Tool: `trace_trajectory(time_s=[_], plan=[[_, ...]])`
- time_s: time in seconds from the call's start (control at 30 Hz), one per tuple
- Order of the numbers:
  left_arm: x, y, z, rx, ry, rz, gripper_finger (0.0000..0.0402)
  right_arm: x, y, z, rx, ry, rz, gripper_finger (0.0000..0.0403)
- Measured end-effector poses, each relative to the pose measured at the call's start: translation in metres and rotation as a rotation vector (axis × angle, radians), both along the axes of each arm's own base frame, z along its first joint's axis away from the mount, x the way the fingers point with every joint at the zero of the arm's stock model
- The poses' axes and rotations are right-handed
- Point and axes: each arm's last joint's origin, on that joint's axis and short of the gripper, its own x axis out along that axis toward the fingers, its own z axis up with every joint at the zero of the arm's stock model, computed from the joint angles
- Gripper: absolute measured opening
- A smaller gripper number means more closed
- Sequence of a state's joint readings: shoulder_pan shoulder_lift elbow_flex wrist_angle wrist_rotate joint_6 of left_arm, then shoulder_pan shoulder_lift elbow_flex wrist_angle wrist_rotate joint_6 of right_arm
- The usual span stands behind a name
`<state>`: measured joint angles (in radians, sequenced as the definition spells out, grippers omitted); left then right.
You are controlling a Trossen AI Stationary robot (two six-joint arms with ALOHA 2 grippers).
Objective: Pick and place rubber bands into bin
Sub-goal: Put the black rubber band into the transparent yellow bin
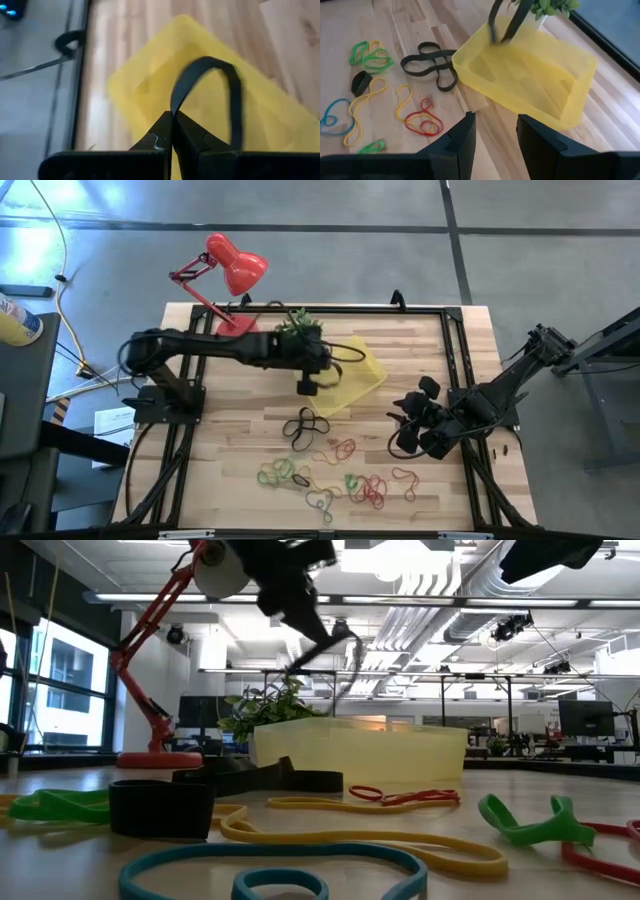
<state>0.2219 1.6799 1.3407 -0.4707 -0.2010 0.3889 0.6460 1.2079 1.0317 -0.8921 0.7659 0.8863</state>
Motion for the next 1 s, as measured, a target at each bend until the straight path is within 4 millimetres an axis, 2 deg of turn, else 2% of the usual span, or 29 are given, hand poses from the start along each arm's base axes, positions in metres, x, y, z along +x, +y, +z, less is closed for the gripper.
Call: trace_trajectory(time_s=[0.23, 0.33, 0.53, 0.63, 0.87, 1.0], plan=[[0.021, 0.004, -0.032, -0.027, 0.021, -0.014, 0.0000, 0.001, 0.000, 0.001, 0.021, -0.023, -0.025, 0.0133], [0.023, 0.005, -0.039, -0.037, 0.036, -0.021, 0.0000, 0.002, 0.001, 0.001, 0.032, -0.037, -0.026, 0.0133], [0.024, 0.005, -0.040, -0.031, 0.039, -0.028, 0.0015, 0.002, 0.001, 0.002, 0.038, -0.048, -0.029, 0.0133], [0.024, 0.004, -0.040, -0.035, 0.043, -0.062, 0.0045, 0.002, 0.001, 0.002, 0.031, -0.057, -0.039, 0.0133], [0.024, 0.002, -0.040, -0.064, 0.036, -0.095, 0.0146, 0.002, 0.000, 0.002, 0.012, -0.072, -0.052, 0.0133], [0.021, -0.004, -0.032, -0.120, 0.022, -0.181, 0.0184, 0.003, 0.001, 0.002, 0.010, -0.070, -0.049, 0.0133]])
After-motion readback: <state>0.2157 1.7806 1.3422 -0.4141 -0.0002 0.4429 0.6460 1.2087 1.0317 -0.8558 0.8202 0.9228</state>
